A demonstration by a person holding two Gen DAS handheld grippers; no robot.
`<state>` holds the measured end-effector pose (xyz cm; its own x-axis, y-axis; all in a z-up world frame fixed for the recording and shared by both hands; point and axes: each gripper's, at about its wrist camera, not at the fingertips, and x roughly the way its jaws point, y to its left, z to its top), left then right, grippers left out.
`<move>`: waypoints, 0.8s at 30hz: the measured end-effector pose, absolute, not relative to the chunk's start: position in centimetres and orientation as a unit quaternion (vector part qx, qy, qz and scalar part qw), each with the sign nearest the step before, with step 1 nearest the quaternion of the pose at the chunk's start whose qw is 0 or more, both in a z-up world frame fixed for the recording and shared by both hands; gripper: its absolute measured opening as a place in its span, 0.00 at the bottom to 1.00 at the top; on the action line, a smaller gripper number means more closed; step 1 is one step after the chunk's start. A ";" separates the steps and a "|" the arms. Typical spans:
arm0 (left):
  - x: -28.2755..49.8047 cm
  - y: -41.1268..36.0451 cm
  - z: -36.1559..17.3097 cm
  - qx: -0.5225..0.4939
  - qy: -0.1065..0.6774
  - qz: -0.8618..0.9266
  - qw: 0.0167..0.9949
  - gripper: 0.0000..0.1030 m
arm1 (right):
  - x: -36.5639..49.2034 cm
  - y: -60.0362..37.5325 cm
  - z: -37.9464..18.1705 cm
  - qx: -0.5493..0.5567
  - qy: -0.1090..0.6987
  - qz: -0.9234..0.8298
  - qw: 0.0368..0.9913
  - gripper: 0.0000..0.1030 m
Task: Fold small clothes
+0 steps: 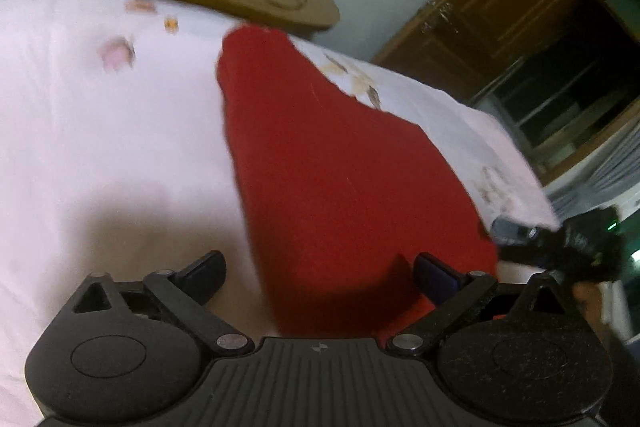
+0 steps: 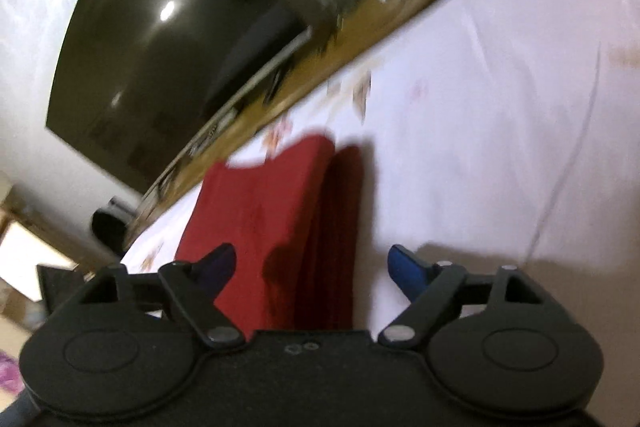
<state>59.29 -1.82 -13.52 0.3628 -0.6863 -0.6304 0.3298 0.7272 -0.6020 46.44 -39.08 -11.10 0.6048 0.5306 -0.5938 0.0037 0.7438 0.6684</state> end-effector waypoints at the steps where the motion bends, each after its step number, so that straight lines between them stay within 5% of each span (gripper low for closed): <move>1: 59.6 -1.8 -13.8 -0.204 0.470 -0.321 0.796 0.97 | 46.6 -39.1 -11.5 0.331 0.430 0.169 0.823 0.80; 8: 60.5 -1.8 -14.9 -0.251 0.467 -0.332 0.780 0.97 | 48.3 -39.5 -13.9 0.395 0.433 0.190 0.788 0.76; 13: 60.3 -3.2 -14.6 -0.209 0.458 -0.329 0.799 0.96 | 49.5 -38.2 -14.6 0.372 0.445 0.213 0.786 0.50; 18: 59.1 -6.4 -13.2 -0.106 0.443 -0.315 0.833 0.92 | 49.2 -38.2 -14.4 0.359 0.443 0.227 0.790 0.48; 24: 59.2 -7.2 -12.8 -0.094 0.435 -0.306 0.842 0.90 | 49.5 -37.8 -14.1 0.340 0.446 0.233 0.795 0.50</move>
